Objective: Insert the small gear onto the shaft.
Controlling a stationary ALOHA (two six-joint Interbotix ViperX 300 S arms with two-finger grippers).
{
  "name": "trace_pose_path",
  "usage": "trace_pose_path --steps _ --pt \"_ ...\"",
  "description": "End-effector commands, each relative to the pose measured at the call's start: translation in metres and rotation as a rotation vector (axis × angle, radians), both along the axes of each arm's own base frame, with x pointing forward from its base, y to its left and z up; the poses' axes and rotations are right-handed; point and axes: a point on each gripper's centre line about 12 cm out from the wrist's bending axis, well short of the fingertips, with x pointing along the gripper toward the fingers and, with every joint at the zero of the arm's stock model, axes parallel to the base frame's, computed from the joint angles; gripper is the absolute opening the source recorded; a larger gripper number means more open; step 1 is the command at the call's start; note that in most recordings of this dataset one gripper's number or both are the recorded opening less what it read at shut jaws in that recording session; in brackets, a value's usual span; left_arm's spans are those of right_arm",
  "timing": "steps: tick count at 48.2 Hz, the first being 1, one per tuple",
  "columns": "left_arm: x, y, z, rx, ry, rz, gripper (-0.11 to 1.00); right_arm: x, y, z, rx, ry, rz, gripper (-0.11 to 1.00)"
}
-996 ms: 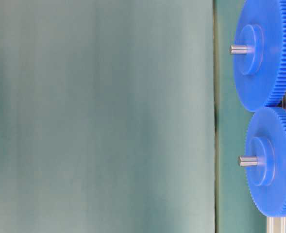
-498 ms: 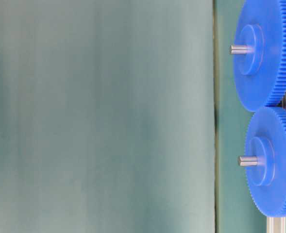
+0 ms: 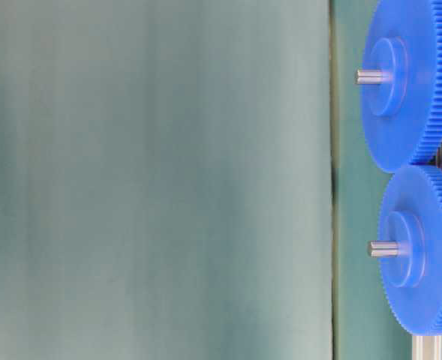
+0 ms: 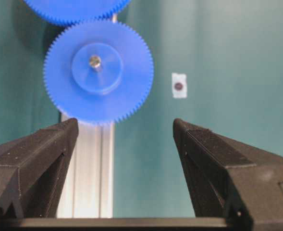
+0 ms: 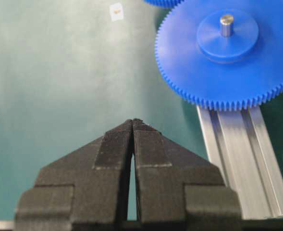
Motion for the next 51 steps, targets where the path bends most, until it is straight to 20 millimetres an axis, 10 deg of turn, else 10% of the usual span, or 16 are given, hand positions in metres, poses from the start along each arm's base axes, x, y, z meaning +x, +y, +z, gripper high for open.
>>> trace_pose_path --steps 1,51 --pt "0.000 -0.001 0.006 0.000 -0.023 -0.004 0.79 0.002 0.000 0.005 0.007 -0.016 -0.006 0.04" --pt "-0.016 -0.001 -0.003 -0.023 -0.019 0.015 0.79 -0.003 -0.001 -0.003 0.007 -0.012 -0.011 0.04"
